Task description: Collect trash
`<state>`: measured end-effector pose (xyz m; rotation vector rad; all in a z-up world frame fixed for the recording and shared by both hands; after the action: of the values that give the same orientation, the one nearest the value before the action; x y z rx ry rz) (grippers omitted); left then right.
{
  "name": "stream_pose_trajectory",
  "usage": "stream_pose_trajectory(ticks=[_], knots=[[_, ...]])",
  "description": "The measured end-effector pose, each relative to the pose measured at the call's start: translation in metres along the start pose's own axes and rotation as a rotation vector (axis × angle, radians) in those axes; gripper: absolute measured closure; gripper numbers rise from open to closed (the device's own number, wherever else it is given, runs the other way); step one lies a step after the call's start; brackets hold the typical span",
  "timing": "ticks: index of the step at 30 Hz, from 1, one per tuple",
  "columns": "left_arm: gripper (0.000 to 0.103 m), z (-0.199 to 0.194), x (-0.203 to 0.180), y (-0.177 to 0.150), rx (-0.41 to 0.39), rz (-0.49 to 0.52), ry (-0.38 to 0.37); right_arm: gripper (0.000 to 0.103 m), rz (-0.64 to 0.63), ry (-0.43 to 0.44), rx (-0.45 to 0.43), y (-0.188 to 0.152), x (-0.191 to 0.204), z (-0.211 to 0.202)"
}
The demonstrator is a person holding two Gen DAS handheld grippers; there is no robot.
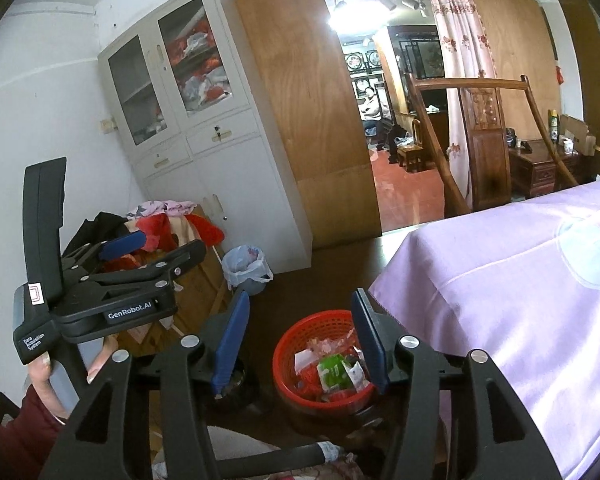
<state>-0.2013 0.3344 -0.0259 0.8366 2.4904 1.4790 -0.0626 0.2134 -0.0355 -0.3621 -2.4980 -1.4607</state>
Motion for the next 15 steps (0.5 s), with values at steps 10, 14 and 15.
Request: stream_pose_trajectory(ticks=[10, 14, 15], knots=[[0.007, 0.017, 0.002, -0.007, 0.037, -0.027, -0.012, 0.05, 0.018, -0.019, 0.024, -0.005, -0.007, 0.009], [0.007, 0.028, 0.006, -0.012, 0.052, -0.035, 0.011, 0.048, 0.03, -0.027, 0.046, -0.009, -0.012, 0.018], [0.007, 0.03, 0.006, -0.013, 0.055, -0.037, 0.016, 0.047, 0.034, -0.029, 0.054, -0.01, -0.014, 0.021]])
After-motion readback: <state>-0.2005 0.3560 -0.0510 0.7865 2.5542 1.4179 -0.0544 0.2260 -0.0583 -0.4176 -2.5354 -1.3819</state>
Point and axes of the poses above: each gripper's, at about its wrist camera, not at the fingertips, and z roughly the way its jaws point, x to its left, y to its top, the point moved 8 cm from there along z, roughly the way its jaws point, and after that the axes turned 5 degrees about y, right-handed, at the moved point
